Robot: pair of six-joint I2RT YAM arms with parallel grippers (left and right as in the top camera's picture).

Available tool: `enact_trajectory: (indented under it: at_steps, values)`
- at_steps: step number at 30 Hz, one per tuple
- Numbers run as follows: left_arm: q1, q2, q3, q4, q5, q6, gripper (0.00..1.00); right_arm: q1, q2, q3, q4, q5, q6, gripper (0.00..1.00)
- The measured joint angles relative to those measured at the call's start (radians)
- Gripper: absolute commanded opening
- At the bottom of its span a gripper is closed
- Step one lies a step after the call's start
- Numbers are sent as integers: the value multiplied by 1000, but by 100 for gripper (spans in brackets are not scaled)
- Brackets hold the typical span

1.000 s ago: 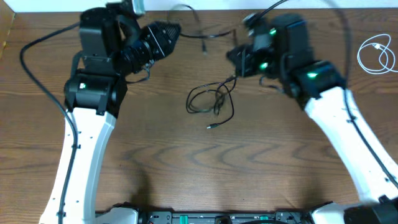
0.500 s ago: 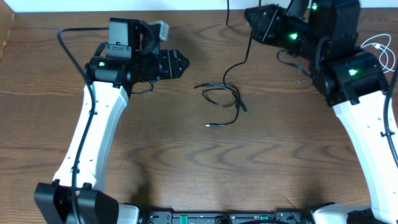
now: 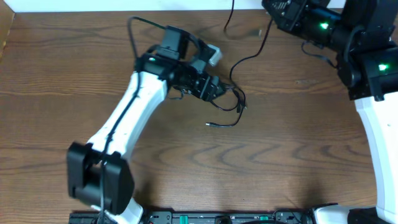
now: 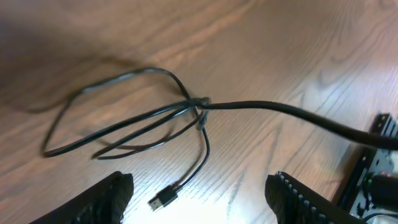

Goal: Untangle cables

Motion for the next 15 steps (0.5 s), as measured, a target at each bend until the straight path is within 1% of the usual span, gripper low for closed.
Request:
enact_trajectory:
  at_steps: [4,9,15]
  values:
    - [-13,83,0,42,2,23,74,-9,0,0,-27,-34,-13,1]
    - [-13,179,0,149,1,52,74,-9,0,0,-60,-60,-34,1]
    - [-14,284,0,257,2,53,74,-9,0,0,-34,-112,-42,1]
